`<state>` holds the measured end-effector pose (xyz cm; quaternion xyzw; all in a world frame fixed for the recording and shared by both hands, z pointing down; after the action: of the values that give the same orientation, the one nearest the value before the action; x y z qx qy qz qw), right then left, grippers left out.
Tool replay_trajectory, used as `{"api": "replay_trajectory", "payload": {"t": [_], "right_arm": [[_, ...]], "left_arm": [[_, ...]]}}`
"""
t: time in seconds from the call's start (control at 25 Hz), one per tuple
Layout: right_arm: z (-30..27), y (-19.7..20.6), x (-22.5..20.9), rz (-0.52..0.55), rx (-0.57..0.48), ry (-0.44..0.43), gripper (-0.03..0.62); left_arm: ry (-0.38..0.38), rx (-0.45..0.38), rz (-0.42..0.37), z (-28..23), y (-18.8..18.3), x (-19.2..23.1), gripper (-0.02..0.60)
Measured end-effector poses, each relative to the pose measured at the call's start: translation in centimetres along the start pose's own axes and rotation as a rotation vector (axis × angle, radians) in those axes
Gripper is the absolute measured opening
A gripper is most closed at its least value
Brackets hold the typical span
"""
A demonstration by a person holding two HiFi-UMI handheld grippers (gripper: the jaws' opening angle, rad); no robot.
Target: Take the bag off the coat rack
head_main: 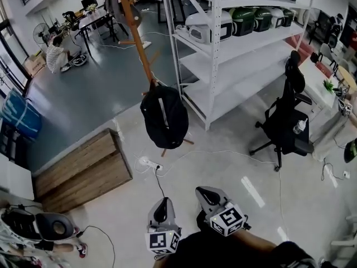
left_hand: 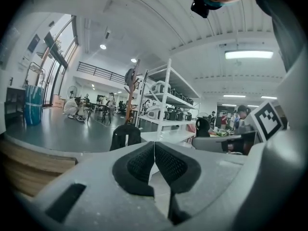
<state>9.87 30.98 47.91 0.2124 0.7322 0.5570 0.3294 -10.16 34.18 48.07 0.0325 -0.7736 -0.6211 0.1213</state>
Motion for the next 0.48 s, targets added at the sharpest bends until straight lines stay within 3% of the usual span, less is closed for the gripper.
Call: {"api": "replay_trajectory", "payload": {"t": [0.48], "right_arm": [[-4.0, -3.6, -9.1, 0.018, 0.004, -0.071, 0.012]], "left_arm": [[-0.046, -0.004, 0.003, -8.5, -2.5, -2.1, 0.017]]}}
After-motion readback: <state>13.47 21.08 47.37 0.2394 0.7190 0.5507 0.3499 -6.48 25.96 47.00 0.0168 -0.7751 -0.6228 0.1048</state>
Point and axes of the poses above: the fingertips, and each gripper's own axes: z backward along the fingers, x to its left, y out of its underside, the point moved 9 cm from there along z, backward along the fingers, and after that the axes turned 7 degrees about -y, right-handed, at the moved point
